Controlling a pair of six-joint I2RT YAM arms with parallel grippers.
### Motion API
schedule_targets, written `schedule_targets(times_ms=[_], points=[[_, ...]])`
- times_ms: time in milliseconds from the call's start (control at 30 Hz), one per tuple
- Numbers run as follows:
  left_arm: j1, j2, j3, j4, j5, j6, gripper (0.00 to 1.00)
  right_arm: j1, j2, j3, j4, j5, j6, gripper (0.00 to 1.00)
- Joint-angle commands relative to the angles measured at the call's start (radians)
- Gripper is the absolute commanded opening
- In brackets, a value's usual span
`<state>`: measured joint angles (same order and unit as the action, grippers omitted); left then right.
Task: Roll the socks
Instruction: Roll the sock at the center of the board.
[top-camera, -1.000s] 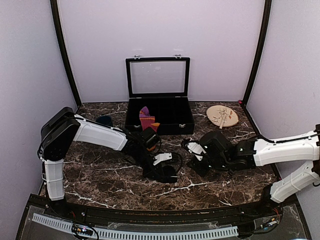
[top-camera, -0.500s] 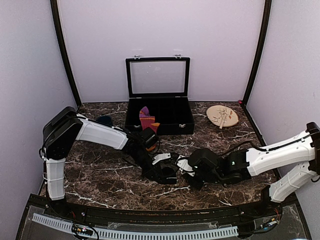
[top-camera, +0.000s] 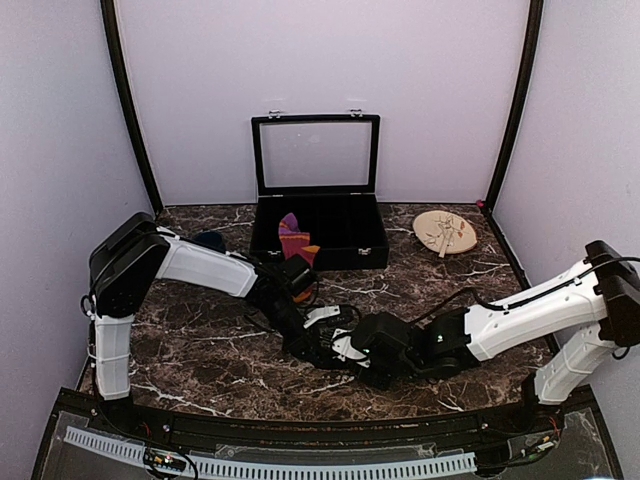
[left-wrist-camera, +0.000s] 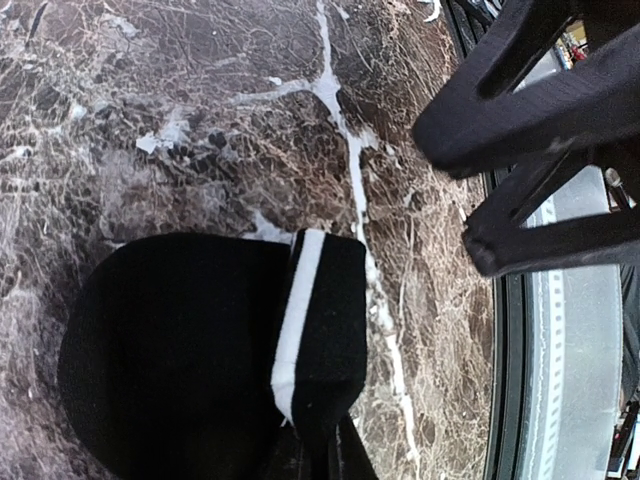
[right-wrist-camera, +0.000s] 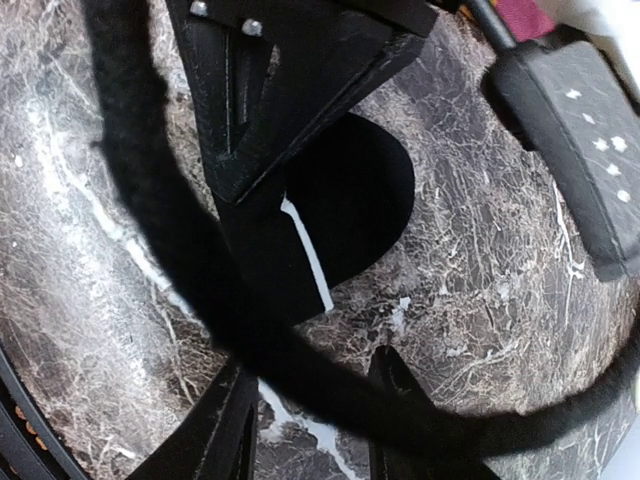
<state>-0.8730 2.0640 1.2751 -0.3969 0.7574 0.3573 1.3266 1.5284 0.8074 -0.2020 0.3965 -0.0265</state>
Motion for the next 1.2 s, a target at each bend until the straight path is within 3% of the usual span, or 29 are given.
schedule_targets(times_ms=[0, 367, 1167], points=[[0.005, 0.048, -0.013, -0.117, -0.031, 0.001, 0.0, 0.01, 0.042, 0.041, 0.041, -0.006, -0.048, 0.37], [0.021, 0.08, 0.004, -0.155, 0.037, 0.012, 0.0, 0.011, 0.145, 0.084, 0.043, -0.033, -0.123, 0.48], [0.031, 0.09, 0.011, -0.168, 0.073, 0.021, 0.0, 0.0, 0.249, 0.15, 0.0, -0.056, -0.208, 0.52]])
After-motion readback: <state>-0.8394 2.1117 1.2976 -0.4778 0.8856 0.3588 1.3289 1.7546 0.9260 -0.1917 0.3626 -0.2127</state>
